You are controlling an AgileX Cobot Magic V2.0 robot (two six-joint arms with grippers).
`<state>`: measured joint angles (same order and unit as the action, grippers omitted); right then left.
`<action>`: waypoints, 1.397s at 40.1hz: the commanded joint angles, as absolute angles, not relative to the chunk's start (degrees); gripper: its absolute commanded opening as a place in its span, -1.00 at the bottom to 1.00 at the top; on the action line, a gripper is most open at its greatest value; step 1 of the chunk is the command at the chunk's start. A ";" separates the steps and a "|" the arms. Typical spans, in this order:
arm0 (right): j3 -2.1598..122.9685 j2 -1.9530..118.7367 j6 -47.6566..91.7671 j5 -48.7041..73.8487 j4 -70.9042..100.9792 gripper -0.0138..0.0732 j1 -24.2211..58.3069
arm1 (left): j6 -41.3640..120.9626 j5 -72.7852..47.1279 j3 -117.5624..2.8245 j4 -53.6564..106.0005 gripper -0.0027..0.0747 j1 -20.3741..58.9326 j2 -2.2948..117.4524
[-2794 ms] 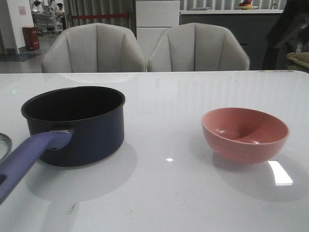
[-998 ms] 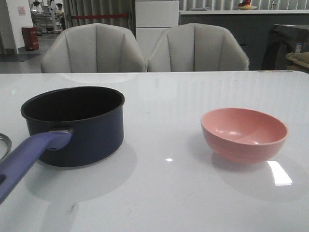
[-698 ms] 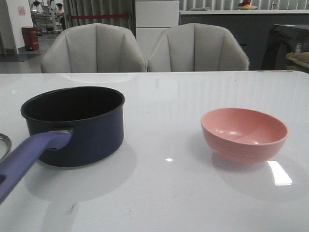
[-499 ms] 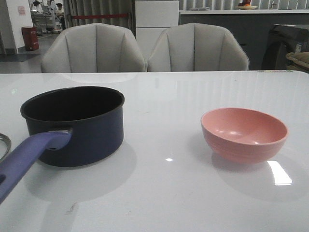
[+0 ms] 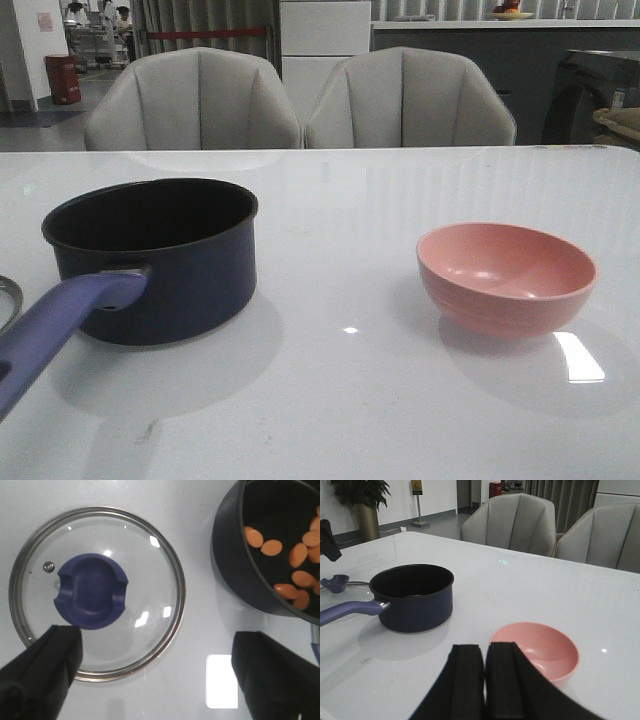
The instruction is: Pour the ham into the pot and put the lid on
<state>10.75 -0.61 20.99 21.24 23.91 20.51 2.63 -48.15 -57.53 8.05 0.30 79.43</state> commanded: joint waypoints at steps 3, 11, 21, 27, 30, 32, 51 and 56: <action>12.10 -1.32 21.22 17.03 24.00 -0.26 20.53 | 2.07 -48.85 -63.08 7.13 0.70 -0.78 83.58; 12.10 -1.32 21.22 17.03 24.00 -0.26 20.53 | 2.07 -51.24 -66.77 6.97 0.70 -4.06 89.33; 12.10 -1.32 21.22 17.03 24.00 -0.26 20.53 | 2.54 -52.20 -68.19 6.97 0.70 -5.62 94.82; 12.10 -1.32 21.22 17.03 24.00 -0.26 20.53 | 2.54 -52.33 -68.19 6.85 0.70 -5.62 98.09; 12.10 -1.32 21.22 17.03 24.00 -0.26 20.53 | 2.54 -52.33 -68.19 6.72 0.70 -5.62 99.22; 12.10 -1.32 21.22 17.03 24.00 -0.26 20.53 | 2.54 -52.33 -68.19 6.72 0.70 -5.62 99.97; 12.10 -1.32 21.22 17.03 24.00 -0.26 20.53 | 2.54 -53.55 -69.35 6.49 0.48 -5.70 103.02; 12.10 -1.32 21.22 17.03 24.00 -0.26 20.53 | 2.77 -53.55 -69.49 6.49 -0.03 -5.70 103.02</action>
